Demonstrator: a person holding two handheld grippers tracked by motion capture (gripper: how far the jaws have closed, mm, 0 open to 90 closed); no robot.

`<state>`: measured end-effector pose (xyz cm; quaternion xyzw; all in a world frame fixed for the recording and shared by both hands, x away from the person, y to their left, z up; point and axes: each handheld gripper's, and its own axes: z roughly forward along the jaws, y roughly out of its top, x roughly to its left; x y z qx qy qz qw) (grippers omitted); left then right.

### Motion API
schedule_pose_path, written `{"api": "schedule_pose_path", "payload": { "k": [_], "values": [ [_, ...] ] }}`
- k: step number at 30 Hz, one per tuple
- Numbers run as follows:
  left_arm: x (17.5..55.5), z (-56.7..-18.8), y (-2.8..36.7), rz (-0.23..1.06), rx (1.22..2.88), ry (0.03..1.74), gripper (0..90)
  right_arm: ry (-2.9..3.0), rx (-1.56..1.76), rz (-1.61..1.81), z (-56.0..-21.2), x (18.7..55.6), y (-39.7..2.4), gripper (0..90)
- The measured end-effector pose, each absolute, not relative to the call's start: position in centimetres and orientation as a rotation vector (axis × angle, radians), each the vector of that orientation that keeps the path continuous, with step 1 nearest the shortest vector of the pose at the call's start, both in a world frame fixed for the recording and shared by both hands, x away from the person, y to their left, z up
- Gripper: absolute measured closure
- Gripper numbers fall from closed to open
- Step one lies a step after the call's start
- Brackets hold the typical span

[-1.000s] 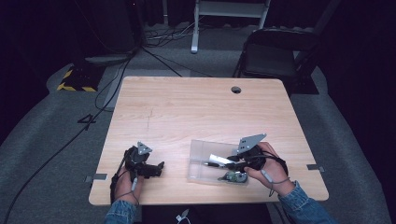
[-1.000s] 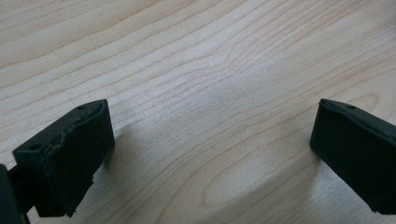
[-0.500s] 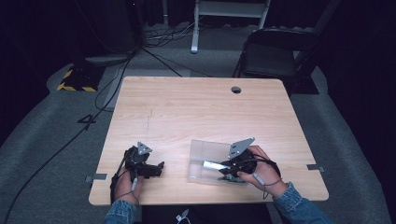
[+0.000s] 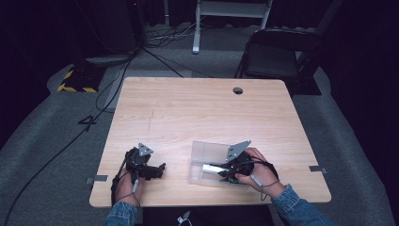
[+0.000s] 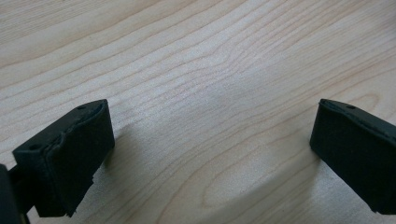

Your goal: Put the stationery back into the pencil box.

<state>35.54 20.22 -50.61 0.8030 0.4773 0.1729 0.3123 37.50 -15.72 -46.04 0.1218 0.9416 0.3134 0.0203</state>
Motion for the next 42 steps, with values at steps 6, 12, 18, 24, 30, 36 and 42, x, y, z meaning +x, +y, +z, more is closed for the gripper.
{"api": "schedule_pose_path", "payload": {
  "k": [6,12,18,24,30,36,42],
  "values": [
    [35.5,-50.6,20.2,0.456,2.119,1.259,0.1,2.912,0.404,0.984,-46.6,37.7,-15.7,71.3],
    [35.5,-50.6,20.2,0.456,2.119,1.259,0.1,2.891,0.430,1.007,-46.9,37.7,-15.7,71.2],
    [35.5,-50.6,20.2,0.456,2.118,1.259,0.1,2.871,0.431,1.013,-47.1,37.6,-15.7,70.9],
    [35.5,-50.6,20.2,0.456,2.119,1.259,0.1,2.854,0.435,1.014,-47.3,37.6,-15.7,69.9],
    [35.5,-50.6,20.2,0.456,2.119,1.259,0.1,2.850,0.432,1.012,-47.3,37.5,-15.8,68.3],
    [35.5,-50.6,20.2,0.456,2.118,1.259,0.1,2.827,0.441,1.060,-46.6,37.5,-16.1,64.2],
    [35.5,-50.6,20.2,0.456,2.118,1.259,0.0,2.786,0.470,1.107,-45.6,37.5,-16.6,60.4]
  ]
}}
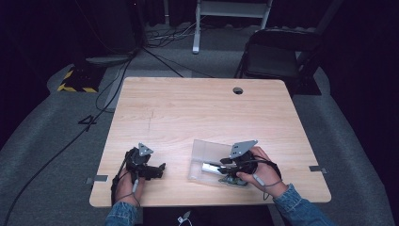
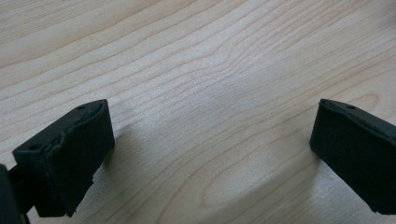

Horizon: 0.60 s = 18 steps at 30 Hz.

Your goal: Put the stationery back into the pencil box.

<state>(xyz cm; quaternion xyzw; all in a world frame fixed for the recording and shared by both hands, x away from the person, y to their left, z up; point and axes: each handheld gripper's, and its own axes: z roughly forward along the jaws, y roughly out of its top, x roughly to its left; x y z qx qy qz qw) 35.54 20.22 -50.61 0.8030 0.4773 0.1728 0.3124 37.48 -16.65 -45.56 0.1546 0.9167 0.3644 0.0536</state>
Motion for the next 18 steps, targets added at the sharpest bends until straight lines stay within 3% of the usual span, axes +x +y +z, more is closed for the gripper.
{"api": "schedule_pose_path", "payload": {
  "k": [18],
  "values": [
    [35.5,-50.6,20.2,0.456,2.119,1.259,0.1,2.554,0.645,1.224,-41.4,38.3,-21.6,44.4]
  ]
}}
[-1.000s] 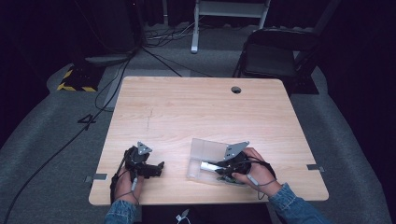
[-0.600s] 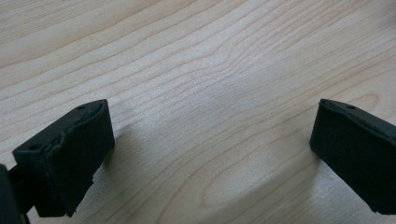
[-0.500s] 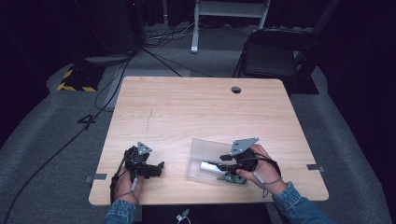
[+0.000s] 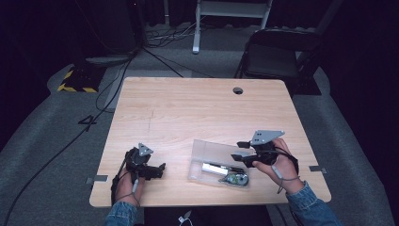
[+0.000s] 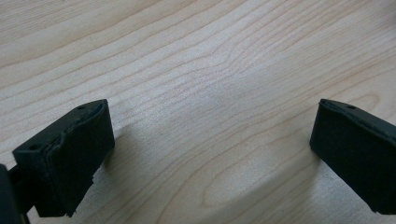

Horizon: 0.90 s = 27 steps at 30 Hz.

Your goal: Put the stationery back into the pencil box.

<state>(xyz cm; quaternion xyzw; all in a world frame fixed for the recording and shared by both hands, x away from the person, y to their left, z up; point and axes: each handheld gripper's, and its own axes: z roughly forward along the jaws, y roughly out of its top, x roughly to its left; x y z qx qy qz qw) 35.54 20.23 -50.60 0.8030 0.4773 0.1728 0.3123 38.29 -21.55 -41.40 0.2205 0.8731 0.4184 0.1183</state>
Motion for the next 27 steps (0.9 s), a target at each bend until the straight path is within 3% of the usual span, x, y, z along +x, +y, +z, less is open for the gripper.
{"api": "schedule_pose_path", "payload": {
  "k": [14,27],
  "values": [
    [35.7,-50.6,20.4,0.443,2.123,1.245,0.0,2.436,0.786,1.222,-40.2,39.2,-26.1,39.5],
    [35.8,-50.6,20.6,0.436,2.132,1.229,0.1,2.348,0.973,1.202,-41.4,40.7,-30.5,38.1]
  ]
}}
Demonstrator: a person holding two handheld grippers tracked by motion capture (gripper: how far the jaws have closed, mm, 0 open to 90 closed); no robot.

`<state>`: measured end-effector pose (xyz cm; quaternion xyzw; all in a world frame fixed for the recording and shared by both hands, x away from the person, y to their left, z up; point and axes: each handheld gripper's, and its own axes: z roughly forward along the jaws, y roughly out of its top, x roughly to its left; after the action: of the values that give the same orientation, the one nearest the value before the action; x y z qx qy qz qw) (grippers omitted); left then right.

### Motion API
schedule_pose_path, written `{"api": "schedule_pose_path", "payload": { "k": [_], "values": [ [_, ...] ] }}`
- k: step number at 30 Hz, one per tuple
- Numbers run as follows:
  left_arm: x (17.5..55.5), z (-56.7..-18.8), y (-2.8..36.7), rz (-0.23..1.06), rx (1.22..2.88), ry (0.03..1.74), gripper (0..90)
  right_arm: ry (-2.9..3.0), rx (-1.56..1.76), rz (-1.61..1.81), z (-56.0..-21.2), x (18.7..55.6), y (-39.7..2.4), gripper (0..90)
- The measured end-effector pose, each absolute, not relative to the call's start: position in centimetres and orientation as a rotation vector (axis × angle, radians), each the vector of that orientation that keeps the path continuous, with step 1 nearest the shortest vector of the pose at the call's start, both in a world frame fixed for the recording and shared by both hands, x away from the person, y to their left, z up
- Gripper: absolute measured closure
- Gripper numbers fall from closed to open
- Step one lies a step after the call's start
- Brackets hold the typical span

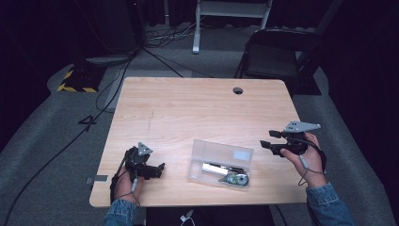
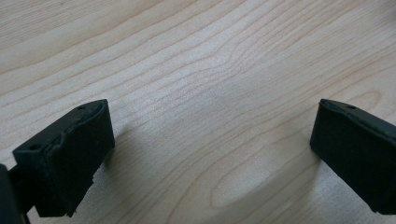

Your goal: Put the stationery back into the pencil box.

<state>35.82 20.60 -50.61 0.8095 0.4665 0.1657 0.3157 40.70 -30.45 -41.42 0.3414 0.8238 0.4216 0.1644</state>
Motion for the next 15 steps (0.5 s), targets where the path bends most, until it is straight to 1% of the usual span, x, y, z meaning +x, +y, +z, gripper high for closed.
{"api": "schedule_pose_path", "payload": {
  "k": [8,15],
  "values": [
    [35.8,-50.6,20.6,0.437,2.132,1.229,0.1,2.296,1.018,1.189,-43.3,41.8,-32.3,38.1],
    [35.8,-50.6,20.6,0.438,2.133,1.229,0.0,2.308,1.031,1.152,-44.9,42.5,-33.0,37.8]
  ]
}}
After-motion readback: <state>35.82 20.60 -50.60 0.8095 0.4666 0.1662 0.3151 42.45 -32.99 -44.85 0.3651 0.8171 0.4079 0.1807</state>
